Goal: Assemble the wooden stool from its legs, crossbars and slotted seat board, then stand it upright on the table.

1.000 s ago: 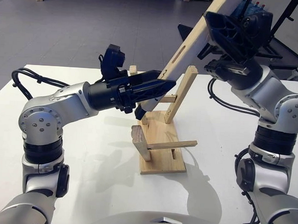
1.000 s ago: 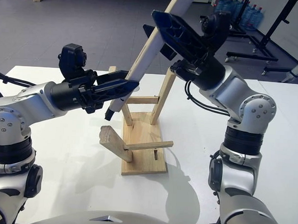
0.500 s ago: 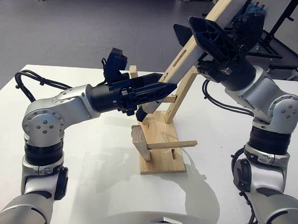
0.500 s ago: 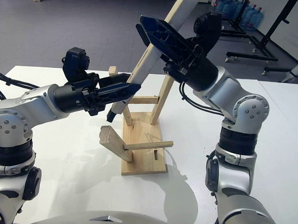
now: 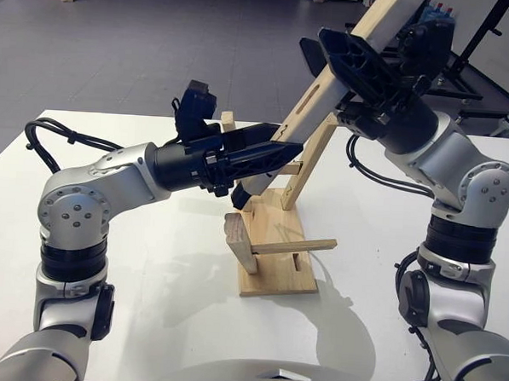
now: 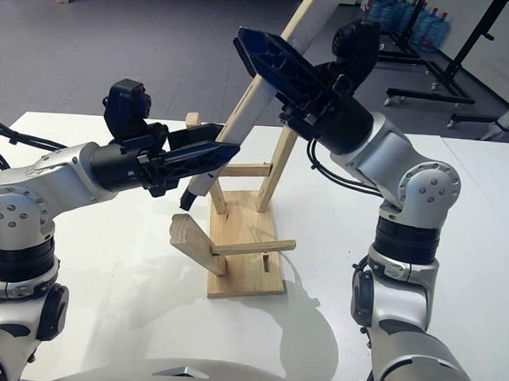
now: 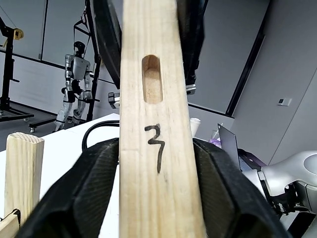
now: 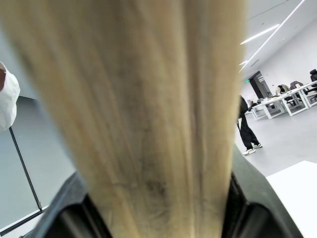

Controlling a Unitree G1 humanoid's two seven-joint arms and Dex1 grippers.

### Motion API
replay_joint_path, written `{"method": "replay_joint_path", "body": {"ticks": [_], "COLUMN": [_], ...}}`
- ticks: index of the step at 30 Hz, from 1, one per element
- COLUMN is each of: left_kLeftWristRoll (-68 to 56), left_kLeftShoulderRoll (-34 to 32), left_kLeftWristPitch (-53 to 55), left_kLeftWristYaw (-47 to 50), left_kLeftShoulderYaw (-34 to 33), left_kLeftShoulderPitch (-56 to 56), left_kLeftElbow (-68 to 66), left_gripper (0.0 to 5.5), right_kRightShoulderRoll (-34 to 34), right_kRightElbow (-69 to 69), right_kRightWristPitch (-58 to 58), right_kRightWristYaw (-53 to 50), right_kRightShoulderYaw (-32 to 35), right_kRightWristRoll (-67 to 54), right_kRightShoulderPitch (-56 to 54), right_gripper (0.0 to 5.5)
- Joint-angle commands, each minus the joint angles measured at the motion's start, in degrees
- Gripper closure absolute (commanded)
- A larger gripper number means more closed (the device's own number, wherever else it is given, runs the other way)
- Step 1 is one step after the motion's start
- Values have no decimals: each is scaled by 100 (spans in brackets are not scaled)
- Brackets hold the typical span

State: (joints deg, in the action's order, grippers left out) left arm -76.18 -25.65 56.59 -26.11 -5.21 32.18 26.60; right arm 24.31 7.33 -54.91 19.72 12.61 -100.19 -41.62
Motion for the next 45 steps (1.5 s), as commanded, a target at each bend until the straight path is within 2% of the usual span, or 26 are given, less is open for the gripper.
{"method": "replay_joint_path", "body": {"ticks": [1, 10, 15, 17, 20, 22, 23, 24, 25, 27, 31, 34, 40, 45], "left_kLeftWristRoll": [-64, -223, -815, -1278, -1721, -969, -232, 672, 1438, 2694, 4647, 5638, 6891, 7087], "left_kLeftShoulderRoll": [-111, -305, -816, -1090, -1686, -1903, -2017, -2139, -2245, -2335, -2206, -1794, -618, -304], "left_kLeftWristPitch": [3, -200, -550, -703, -434, -3, -131, -561, -984, -1768, -3000, -3572, -3221, -2901], "left_kLeftWristYaw": [136, 458, 1247, 1830, 2103, 980, 145, -654, -1146, -1527, -1630, -1329, -1, 184], "left_kLeftShoulderYaw": [-33, -441, -1541, -2033, -2777, -2966, -2780, -2323, -1775, -713, 812, 1522, 2488, 2830], "left_kLeftShoulderPitch": [-2, 334, 867, 896, -259, -2358, -3505, -4624, -5371, -6130, -6259, -5982, -5286, -5137], "left_kLeftElbow": [12, -152, -616, -716, -503, 102, 448, 659, 808, 951, 891, 847, 1062, 1241], "left_gripper": [235, 87, 11, 10, 10, 10, 10, 10, 10, 10, 10, 10, 10, 10], "right_kRightShoulderRoll": [9, 59, 406, 607, 1022, 1316, 1449, 1554, 1616, 1618, 1542, 1511, 1474, 1472], "right_kRightElbow": [134, 222, 61, 48, 161, 245, 244, 205, 163, 128, 43, -40, -102, -177], "right_kRightWristPitch": [87, 258, 276, 248, 217, 222, 218, 218, 231, 272, 249, 221, 173, 64], "right_kRightWristYaw": [64, 239, 449, 567, 785, 930, 996, 1046, 1080, 1110, 1179, 1212, 1179, 1112], "right_kRightShoulderYaw": [56, 98, 420, 601, 1015, 1328, 1434, 1507, 1526, 1469, 1302, 1240, 1116, 1014], "right_kRightWristRoll": [81, 644, 932, 981, 1009, 1056, 1102, 1152, 1207, 1296, 1418, 1456, 1448, 1380], "right_kRightShoulderPitch": [80, 254, 347, 436, 795, 1085, 1184, 1239, 1257, 1249, 1123, 1044, 933, 789], "right_gripper": [342, 344, 344, 344, 344, 344, 344, 344, 344, 344, 344, 344, 344, 344]}}
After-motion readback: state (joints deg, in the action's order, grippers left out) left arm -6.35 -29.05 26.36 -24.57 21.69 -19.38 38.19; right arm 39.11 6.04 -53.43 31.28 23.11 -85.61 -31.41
